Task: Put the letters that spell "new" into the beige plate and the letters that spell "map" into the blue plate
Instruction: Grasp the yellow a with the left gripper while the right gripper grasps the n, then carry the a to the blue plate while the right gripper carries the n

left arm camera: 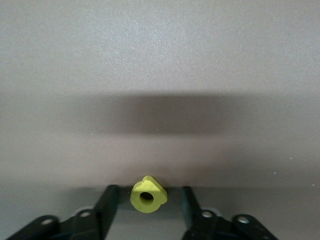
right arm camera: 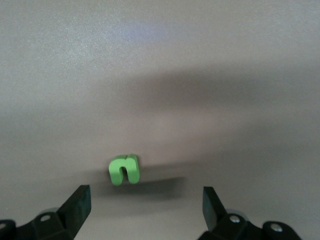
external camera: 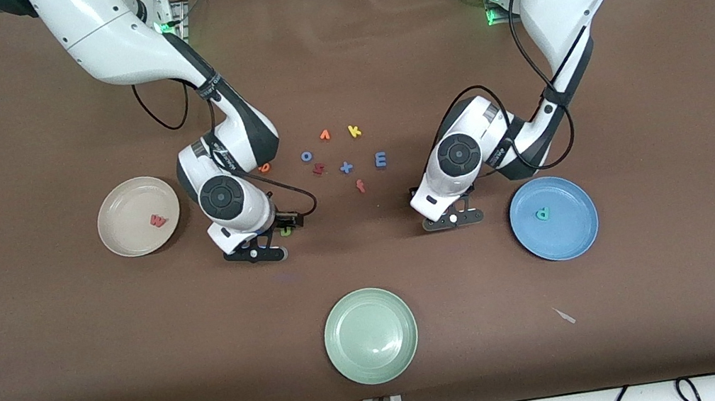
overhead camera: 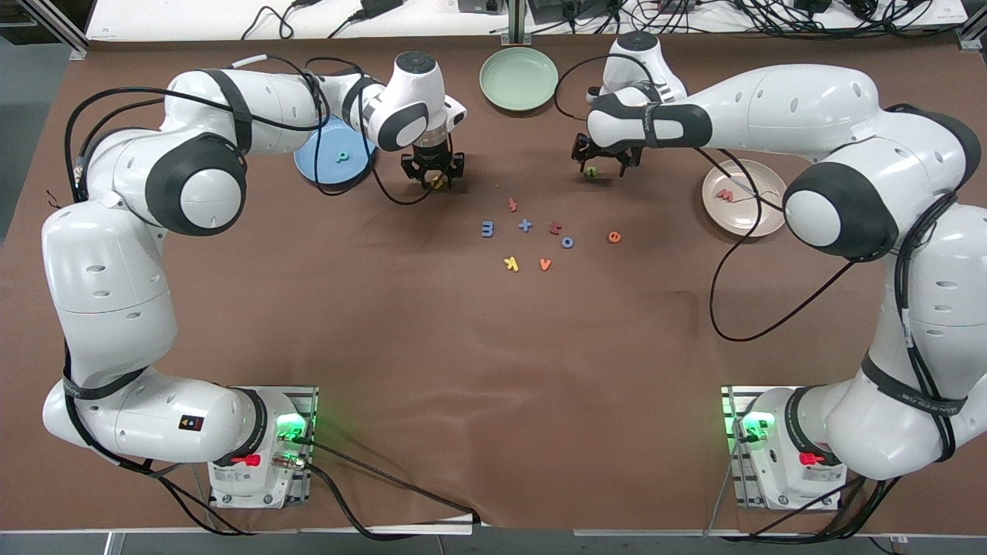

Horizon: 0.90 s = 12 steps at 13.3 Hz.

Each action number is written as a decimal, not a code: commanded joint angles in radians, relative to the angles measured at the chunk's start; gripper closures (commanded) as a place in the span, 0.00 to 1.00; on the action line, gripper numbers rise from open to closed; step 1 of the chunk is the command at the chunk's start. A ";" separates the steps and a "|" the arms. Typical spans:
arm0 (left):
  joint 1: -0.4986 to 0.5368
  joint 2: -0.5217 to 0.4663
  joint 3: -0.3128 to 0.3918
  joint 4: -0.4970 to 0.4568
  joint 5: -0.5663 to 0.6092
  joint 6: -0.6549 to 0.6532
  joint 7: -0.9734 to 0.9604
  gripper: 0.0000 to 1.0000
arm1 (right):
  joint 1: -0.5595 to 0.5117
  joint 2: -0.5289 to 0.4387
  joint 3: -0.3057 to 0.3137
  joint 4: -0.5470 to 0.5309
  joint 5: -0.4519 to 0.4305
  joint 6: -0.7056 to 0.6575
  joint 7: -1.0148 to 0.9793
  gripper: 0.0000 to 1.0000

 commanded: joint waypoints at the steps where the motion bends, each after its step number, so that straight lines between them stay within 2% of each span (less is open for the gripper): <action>1: 0.014 -0.006 0.000 -0.018 0.027 0.005 -0.003 0.85 | 0.006 0.049 -0.002 0.065 0.014 0.001 -0.013 0.01; 5: 0.023 -0.021 0.001 -0.017 0.027 -0.010 0.000 0.87 | 0.018 0.078 0.002 0.085 0.011 0.020 -0.029 0.07; 7: 0.060 -0.061 0.001 0.002 0.027 -0.123 0.119 0.87 | 0.017 0.078 0.002 0.085 0.014 0.021 -0.065 0.24; 11: 0.190 -0.127 0.004 0.025 0.027 -0.243 0.427 0.87 | 0.011 0.078 0.002 0.085 0.015 0.021 -0.099 0.64; 12: 0.216 -0.127 0.001 0.040 0.027 -0.254 0.466 0.87 | 0.011 0.078 0.004 0.085 0.015 0.021 -0.099 0.71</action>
